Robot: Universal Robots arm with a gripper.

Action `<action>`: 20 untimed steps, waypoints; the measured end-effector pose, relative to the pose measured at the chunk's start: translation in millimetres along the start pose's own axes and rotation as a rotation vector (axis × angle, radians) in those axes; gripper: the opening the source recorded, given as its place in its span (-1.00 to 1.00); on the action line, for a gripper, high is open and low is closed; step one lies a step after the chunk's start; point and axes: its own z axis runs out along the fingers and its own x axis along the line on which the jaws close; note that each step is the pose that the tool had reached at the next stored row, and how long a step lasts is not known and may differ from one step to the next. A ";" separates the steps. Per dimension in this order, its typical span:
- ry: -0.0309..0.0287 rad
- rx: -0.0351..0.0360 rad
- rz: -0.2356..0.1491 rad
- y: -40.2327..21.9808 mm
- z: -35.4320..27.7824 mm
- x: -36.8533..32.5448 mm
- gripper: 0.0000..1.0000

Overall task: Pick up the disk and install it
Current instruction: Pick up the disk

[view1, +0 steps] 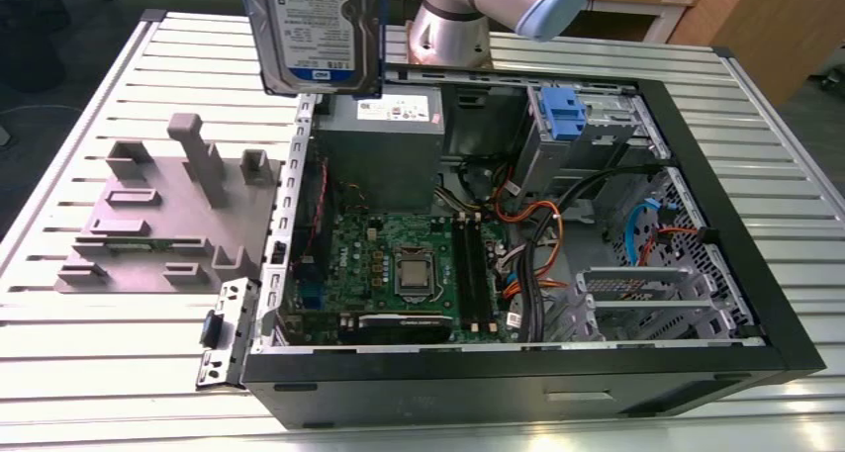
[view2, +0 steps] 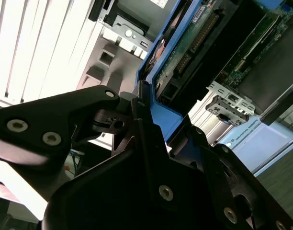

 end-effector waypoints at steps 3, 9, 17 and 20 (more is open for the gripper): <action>0.0000 0.0000 0.000 -4.0 0.0 0.0 -0.27; 0.0001 0.0000 0.000 -11.8 -0.1 0.0 -0.27; 0.0001 0.0000 0.000 -21.3 -0.1 -0.1 -0.27; 0.0002 0.0000 0.000 -24.0 -0.1 -0.1 -0.27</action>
